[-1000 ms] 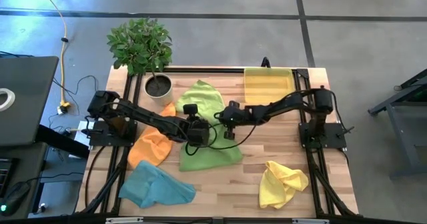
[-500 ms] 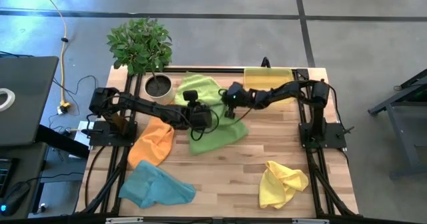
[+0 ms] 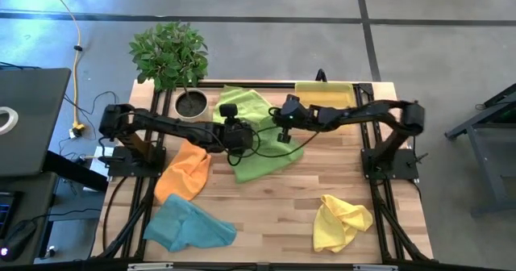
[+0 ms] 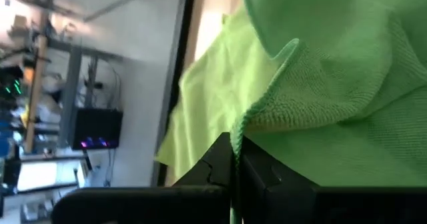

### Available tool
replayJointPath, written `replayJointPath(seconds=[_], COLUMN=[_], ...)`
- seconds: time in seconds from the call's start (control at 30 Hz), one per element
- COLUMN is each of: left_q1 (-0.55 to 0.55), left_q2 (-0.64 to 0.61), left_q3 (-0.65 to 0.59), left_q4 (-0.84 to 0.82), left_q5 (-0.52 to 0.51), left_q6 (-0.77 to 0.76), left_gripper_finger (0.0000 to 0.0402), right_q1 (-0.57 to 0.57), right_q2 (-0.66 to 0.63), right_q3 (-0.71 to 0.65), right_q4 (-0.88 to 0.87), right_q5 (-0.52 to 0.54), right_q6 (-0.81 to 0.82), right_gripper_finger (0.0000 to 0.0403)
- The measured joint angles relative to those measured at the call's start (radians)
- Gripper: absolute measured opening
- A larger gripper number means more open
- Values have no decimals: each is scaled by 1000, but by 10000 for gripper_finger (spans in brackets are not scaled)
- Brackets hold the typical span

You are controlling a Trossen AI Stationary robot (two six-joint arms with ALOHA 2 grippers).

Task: Fold microfiber towels
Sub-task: Fold the green microfiber towel

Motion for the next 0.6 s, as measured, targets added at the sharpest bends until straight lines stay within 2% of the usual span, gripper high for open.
replayJointPath(seconds=[0.07,0.2,0.3,0.43,0.6], left_q1=[-4,-4,-4,-4,41], left_q2=[-37,-122,-185,-266,-335], left_q3=[0,0,2,12,31], left_q4=[-1,-7,-12,-17,-10], left_q5=[-3,18,23,21,19], left_q6=[23,38,105,148,250], left_gripper_finger=[0,0,0,0,0], right_q1=[22,75,104,132,136], right_q2=[-67,-191,-280,-377,-418], right_q3=[0,0,1,2,21], right_q4=[-77,-198,-250,-274,-246], right_q5=[10,127,193,253,328], right_q6=[3,1,-4,-8,-120], right_gripper_finger=[0,0,0,0,0])
